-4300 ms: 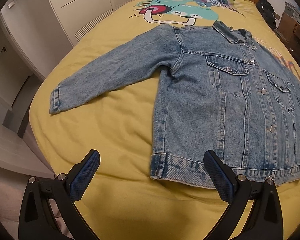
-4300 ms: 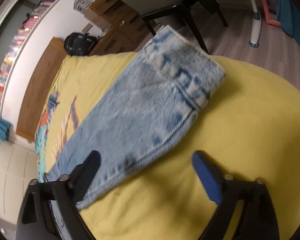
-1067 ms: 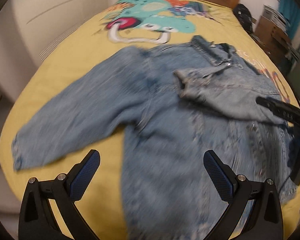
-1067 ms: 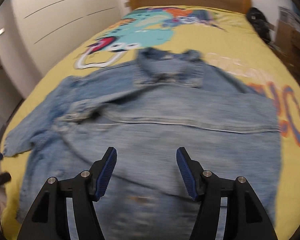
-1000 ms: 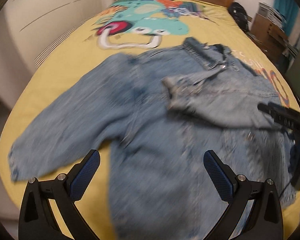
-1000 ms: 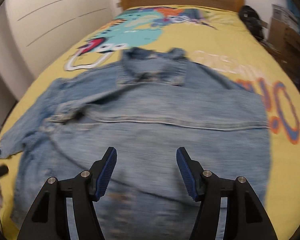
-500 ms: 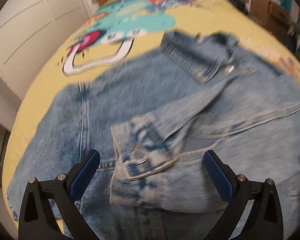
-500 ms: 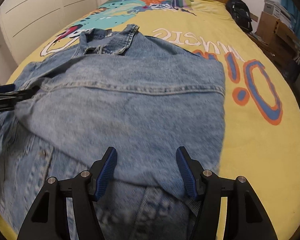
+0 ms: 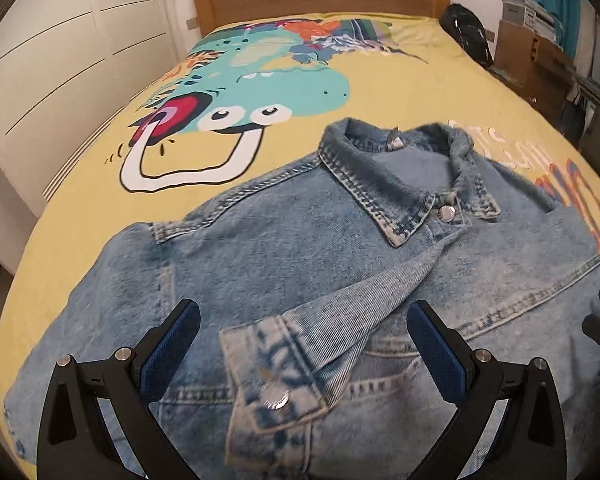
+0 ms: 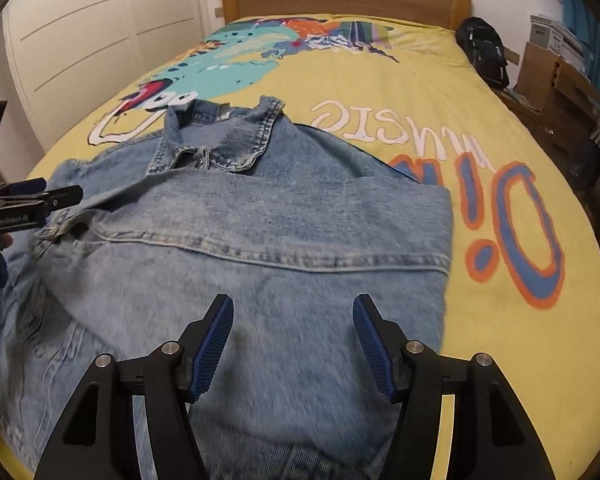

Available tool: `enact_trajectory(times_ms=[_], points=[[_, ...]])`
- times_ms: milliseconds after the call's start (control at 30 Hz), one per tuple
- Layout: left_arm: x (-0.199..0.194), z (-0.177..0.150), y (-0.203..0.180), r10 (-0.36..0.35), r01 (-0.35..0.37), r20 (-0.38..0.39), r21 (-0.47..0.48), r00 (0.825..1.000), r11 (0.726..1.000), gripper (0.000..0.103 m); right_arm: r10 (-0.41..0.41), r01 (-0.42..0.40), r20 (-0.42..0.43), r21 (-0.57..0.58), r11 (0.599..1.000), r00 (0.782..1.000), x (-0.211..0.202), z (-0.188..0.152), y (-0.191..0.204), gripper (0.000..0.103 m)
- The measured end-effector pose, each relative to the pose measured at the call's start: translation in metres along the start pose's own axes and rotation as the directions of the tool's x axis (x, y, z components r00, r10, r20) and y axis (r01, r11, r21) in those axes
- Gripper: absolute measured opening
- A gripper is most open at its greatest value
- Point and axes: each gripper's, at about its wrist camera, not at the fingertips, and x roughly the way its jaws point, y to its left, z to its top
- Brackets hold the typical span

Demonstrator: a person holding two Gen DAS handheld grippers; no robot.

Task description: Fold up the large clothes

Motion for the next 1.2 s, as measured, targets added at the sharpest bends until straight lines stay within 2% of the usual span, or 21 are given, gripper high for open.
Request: enact_trajectory(times_ms=[200, 300, 467, 567, 633, 800, 967, 1200], points=[[0.029, -0.015, 0.005, 0.031, -0.033, -0.092, -0.018, 0.995, 0.999, 0.102, -0.005, 0.005, -0.049, -0.005, 1.0, 0.999, 0.025, -0.005, 0.0, 0.064], [0.033, -0.021, 0.02, 0.001, -0.007, -0.119, -0.05, 0.993, 0.999, 0.102, -0.002, 0.002, -0.054, -0.003, 1.0, 0.999, 0.023, -0.008, -0.005, 0.064], [0.011, -0.021, 0.028, -0.007, 0.002, -0.086, -0.063, 0.996, 0.998, 0.102, -0.053, 0.054, -0.072, 0.024, 0.998, 0.996, 0.01, -0.014, -0.013, 0.064], [-0.007, -0.026, 0.02, -0.013, 0.011, -0.053, -0.047, 0.999, 0.999, 0.102, -0.048, 0.05, -0.058, 0.025, 0.998, 0.997, -0.001, -0.017, -0.005, 0.064], [-0.011, -0.031, 0.015, -0.019, 0.017, -0.063, -0.028, 0.998, 0.999, 0.102, -0.037, 0.038, -0.063, 0.017, 0.999, 0.997, -0.004, -0.022, 0.004, 0.064], [-0.005, -0.054, 0.018, 0.052, -0.05, -0.142, 0.013, 0.989, 0.999, 0.102, -0.047, 0.05, -0.122, 0.017, 0.999, 0.991, 0.0, -0.042, 0.013, 0.064], [-0.031, -0.06, 0.04, 0.016, -0.02, -0.1, -0.048, 0.995, 0.999, 0.102, -0.073, 0.078, -0.128, 0.035, 0.996, 0.989, -0.02, -0.047, 0.011, 0.064], [-0.076, -0.07, 0.061, -0.034, 0.031, -0.08, -0.041, 0.996, 0.999, 0.102, -0.082, 0.085, -0.074, 0.044, 0.995, 0.994, -0.067, -0.053, 0.024, 0.064]])
